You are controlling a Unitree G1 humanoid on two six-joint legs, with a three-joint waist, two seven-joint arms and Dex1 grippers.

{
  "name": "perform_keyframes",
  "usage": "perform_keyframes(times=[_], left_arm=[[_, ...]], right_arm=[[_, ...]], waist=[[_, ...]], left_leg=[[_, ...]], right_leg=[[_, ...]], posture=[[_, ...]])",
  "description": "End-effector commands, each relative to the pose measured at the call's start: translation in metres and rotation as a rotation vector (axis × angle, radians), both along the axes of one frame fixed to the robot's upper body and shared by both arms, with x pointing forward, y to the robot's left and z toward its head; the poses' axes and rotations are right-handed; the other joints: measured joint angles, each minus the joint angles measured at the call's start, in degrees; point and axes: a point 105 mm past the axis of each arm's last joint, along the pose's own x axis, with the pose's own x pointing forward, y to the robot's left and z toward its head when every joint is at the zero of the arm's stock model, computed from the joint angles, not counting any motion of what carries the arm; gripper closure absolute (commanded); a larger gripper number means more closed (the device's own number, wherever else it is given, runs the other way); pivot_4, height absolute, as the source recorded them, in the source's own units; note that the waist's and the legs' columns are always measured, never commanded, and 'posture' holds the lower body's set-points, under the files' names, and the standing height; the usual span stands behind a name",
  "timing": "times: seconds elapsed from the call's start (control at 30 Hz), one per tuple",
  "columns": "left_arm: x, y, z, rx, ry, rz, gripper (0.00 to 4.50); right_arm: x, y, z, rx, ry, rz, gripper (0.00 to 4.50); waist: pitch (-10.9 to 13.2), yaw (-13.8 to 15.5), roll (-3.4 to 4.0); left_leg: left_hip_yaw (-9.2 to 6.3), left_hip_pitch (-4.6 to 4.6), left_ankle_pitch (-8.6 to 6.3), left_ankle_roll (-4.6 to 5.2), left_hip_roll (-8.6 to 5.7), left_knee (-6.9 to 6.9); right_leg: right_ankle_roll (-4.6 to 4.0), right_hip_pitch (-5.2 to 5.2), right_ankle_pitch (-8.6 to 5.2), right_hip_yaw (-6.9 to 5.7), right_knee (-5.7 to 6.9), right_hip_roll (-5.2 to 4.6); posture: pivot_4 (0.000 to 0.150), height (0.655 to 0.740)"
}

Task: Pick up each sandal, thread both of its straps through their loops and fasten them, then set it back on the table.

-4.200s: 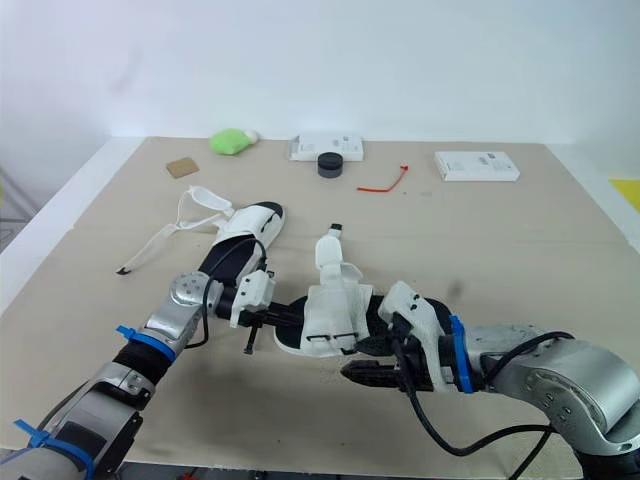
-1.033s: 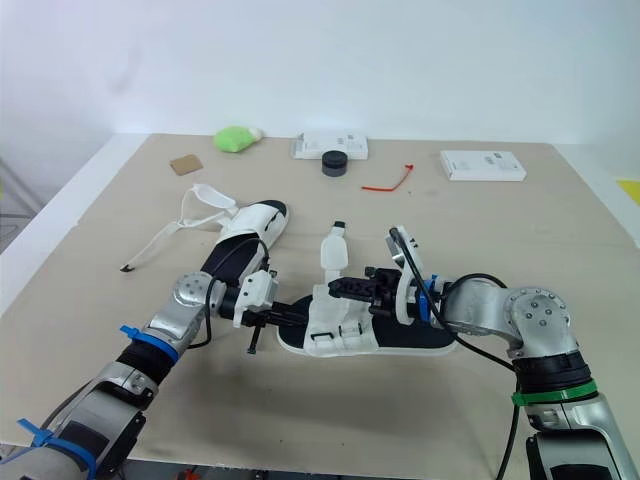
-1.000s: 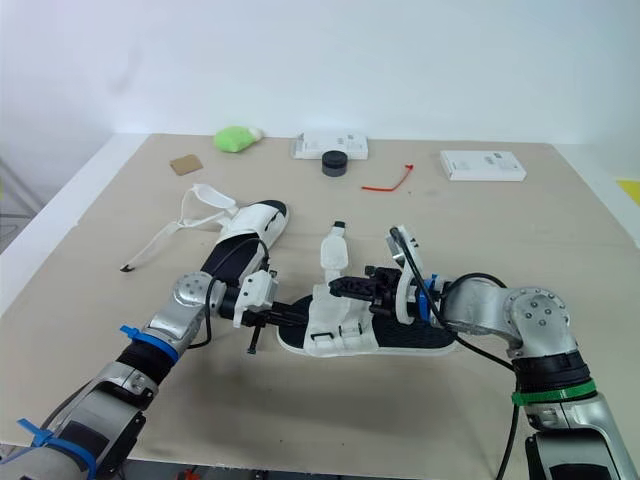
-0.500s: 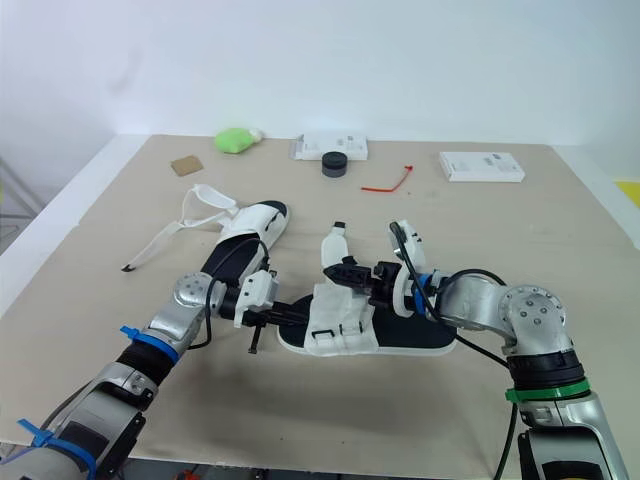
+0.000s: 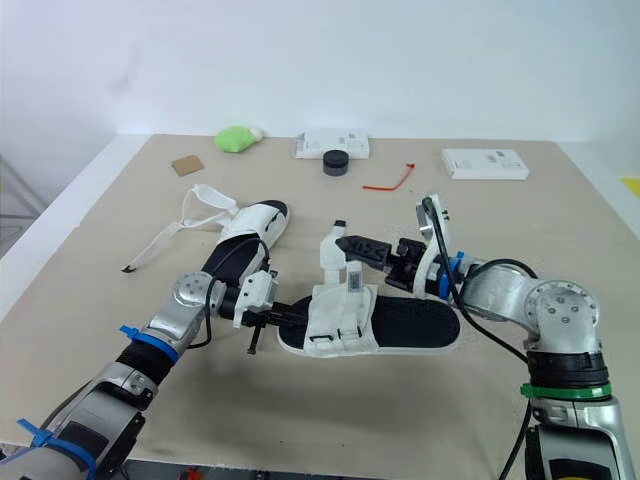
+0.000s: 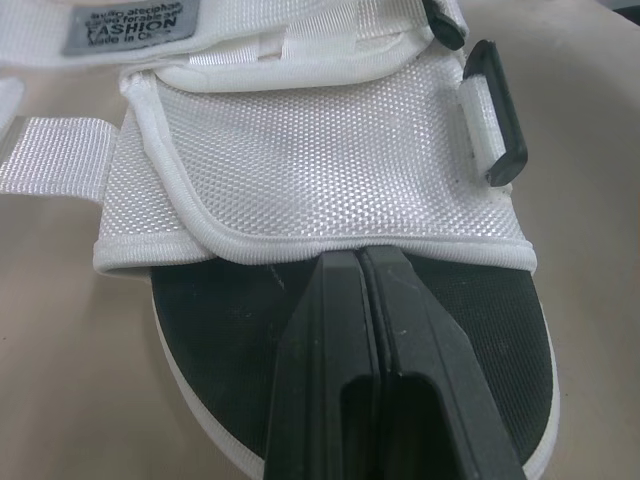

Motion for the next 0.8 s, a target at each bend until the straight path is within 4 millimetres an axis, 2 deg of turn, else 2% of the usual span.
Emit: perform_keyframes(times=[0.03,0.17,0.27,0.57,0.8], left_arm=[[-0.03,0.036,-0.089,0.319,0.274,0.049,4.5],[-0.029,0.035,-0.088,0.322,0.27,0.042,4.5],[-0.029,0.034,-0.087,0.325,0.265,0.036,4.5],[-0.033,0.037,-0.088,0.323,0.258,0.032,4.5],[-0.037,0.038,-0.09,0.319,0.256,0.045,4.5]], right_arm=[[0.013,-0.006,0.018,-0.1,-0.083,-0.011,0.03],[0.047,-0.022,0.017,-0.201,0.02,-0.067,0.03],[0.064,-0.025,0.014,-0.265,0.105,-0.056,0.03],[0.078,0.01,0.005,-0.373,0.157,0.17,0.03],[0.091,0.033,0.004,-0.378,0.127,0.24,0.03]], waist=[[0.08,-0.05,0.13],[0.14,-0.15,0.27],[0.17,-0.04,0.24],[0.23,-0.17,0.66],[0.21,-0.41,0.69]], left_leg=[[0.03,0.0,0.0,0.0,0.01,0.0],[0.1,0.01,0.0,0.0,0.03,0.0],[0.14,-0.02,0.03,0.04,-0.02,-0.05],[0.06,-0.01,0.15,0.24,-0.06,-0.21],[-0.05,0.01,0.15,0.22,-0.04,-0.22]], right_leg=[[0.01,-0.04,0.01,0.01,0.0,-0.02],[-0.01,-0.09,0.02,0.02,0.0,-0.06],[-0.11,-0.15,0.15,0.04,0.0,-0.08],[0.02,-0.14,0.16,0.11,0.01,0.15],[0.25,-0.14,0.32,0.13,0.03,0.28]], posture=[[0.15,0.74],[0.15,0.74],[0.15,0.74],[0.15,0.74],[0.15,0.74]])
